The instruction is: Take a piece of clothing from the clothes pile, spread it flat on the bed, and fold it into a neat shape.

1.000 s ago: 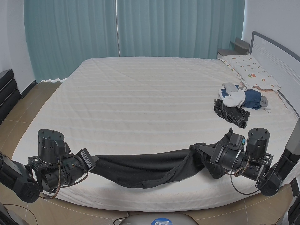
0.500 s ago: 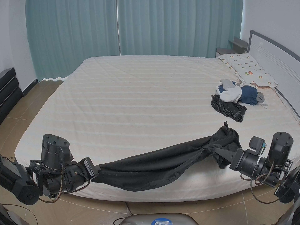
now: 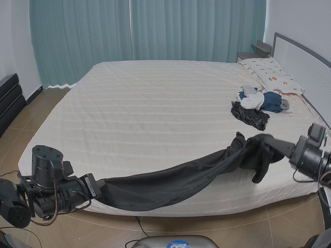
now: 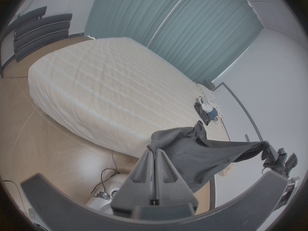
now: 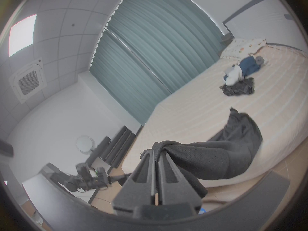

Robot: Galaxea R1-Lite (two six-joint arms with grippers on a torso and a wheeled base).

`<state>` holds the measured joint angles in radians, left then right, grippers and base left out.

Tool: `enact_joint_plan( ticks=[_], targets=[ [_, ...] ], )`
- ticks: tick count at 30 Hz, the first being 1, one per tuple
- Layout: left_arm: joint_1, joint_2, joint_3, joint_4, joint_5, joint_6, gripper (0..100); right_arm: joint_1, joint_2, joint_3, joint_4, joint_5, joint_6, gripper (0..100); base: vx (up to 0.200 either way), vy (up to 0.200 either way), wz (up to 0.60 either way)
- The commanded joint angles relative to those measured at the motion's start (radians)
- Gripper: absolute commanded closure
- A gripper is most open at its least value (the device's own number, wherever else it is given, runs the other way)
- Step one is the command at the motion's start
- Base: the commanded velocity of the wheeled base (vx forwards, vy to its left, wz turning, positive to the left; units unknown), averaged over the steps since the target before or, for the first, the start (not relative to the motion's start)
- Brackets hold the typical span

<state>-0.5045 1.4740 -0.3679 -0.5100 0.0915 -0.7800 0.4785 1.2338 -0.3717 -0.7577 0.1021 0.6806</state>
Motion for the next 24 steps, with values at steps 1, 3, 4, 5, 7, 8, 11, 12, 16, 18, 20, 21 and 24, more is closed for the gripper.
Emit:
enact_joint_plan(
  ticks=[1,3,4,5,7,8,11,12,16,18,20,21,24],
  targets=[
    [-0.014,-0.172,-0.198,0.192,0.074,0.047,100,-0.021,-0.267,-0.397,0.316,-0.004,0.033,100,0.0,0.0,0.0],
    [-0.016,-0.21,-0.281,0.297,0.079,0.044,100,-0.023,-0.272,-0.495,0.365,-0.005,0.034,100,0.0,0.0,0.0],
    [-0.016,-0.232,-0.342,0.363,0.077,0.042,100,-0.026,-0.269,-0.556,0.402,-0.01,0.034,100,0.0,0.0,0.0],
    [-0.014,-0.238,-0.399,0.41,0.076,0.034,100,-0.037,-0.264,-0.612,0.432,-0.015,0.034,100,0.0,0.0,0.0],
    [-0.005,-0.238,-0.488,0.462,0.083,-0.007,100,-0.061,-0.244,-0.704,0.483,-0.016,0.036,100,0.0,0.0,0.0],
    [-0.002,-0.236,-0.528,0.473,0.088,-0.028,100,-0.075,-0.226,-0.747,0.5,-0.015,0.036,100,0.0,0.0,0.0],
    [-0.002,-0.218,-0.579,0.478,0.088,-0.048,100,-0.109,-0.186,-0.811,0.514,-0.015,0.037,100,0.0,0.0,0.0],
    [-0.002,-0.193,-0.608,0.476,0.086,-0.054,100,-0.152,-0.134,-0.852,0.512,-0.005,0.036,100,0.0,0.0,0.0],
    [-0.002,-0.133,-0.638,0.462,0.086,-0.062,100,-0.213,-0.014,-0.902,0.505,-0.001,0.037,100,0.0,0.0,0.0],
    [0.009,-0.087,-0.652,0.452,0.086,-0.093,100,-0.218,0.035,-0.888,0.503,0.007,0.037,100,0.0,0.0,0.0],
    [0.015,-0.067,-0.651,0.444,0.088,-0.107,100,-0.221,0.061,-0.88,0.503,0.016,0.039,100,0.0,0.0,0.0],
    [0.02,-0.043,-0.638,0.433,0.08,-0.113,100,-0.228,0.118,-0.854,0.498,0.034,0.039,100,0.0,0.0,0.0],
    [0.055,0.012,-0.652,0.421,0.076,-0.113,100,-0.25,0.2,-0.832,0.457,0.051,0.04,100,0.0,0.0,0.0]
  ],
)
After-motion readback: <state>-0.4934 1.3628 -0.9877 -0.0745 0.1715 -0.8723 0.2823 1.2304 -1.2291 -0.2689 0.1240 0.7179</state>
